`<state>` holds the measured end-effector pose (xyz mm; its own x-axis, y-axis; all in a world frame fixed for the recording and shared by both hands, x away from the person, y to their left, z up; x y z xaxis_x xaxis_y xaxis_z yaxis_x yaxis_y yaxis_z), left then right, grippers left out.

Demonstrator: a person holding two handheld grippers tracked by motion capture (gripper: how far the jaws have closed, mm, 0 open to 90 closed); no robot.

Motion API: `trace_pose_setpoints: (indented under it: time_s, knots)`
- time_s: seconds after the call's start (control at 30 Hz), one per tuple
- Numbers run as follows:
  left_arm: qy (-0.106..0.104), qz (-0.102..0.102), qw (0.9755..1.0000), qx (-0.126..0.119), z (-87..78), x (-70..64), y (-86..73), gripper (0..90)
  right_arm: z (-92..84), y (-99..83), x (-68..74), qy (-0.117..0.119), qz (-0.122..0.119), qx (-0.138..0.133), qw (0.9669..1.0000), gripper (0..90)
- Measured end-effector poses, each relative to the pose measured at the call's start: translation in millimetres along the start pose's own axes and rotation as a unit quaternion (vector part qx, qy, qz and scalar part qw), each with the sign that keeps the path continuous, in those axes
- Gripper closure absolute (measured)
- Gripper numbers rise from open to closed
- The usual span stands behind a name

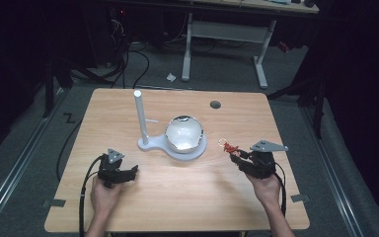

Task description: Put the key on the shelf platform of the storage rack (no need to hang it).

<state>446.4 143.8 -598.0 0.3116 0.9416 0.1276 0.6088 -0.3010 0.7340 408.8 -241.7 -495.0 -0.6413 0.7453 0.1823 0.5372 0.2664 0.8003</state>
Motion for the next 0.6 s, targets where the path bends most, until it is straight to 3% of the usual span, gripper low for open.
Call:
trace_pose_setpoints:
  time_s: [0.27, 0.6]
  knots:
    - [0.0, 0.0, 1.0, 0.0, 0.0, -0.1, 0.1, 20.1, 6.8, 11.5, 7.8, 0.018, -0.005, -0.002, 0.9998, 66.1]
    - [0.0, 0.001, 1.0, 0.0, 0.1, -0.2, 0.0, 20.0, 18.5, 30.6, 23.6, 0.04, -0.028, -0.001, 0.9988, 66.1]
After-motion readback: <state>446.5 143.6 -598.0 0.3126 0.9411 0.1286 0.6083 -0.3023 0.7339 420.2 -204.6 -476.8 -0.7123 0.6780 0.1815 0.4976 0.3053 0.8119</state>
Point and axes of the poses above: each handheld gripper's, and its own axes: z roughly forward along the jaws, y roughly out of its top, x roughly to its left, the point moved 9 cm from there along z, roughly forward along the jaws, and after that the axes turned 12 degrees about y, right-handed, at the moved point
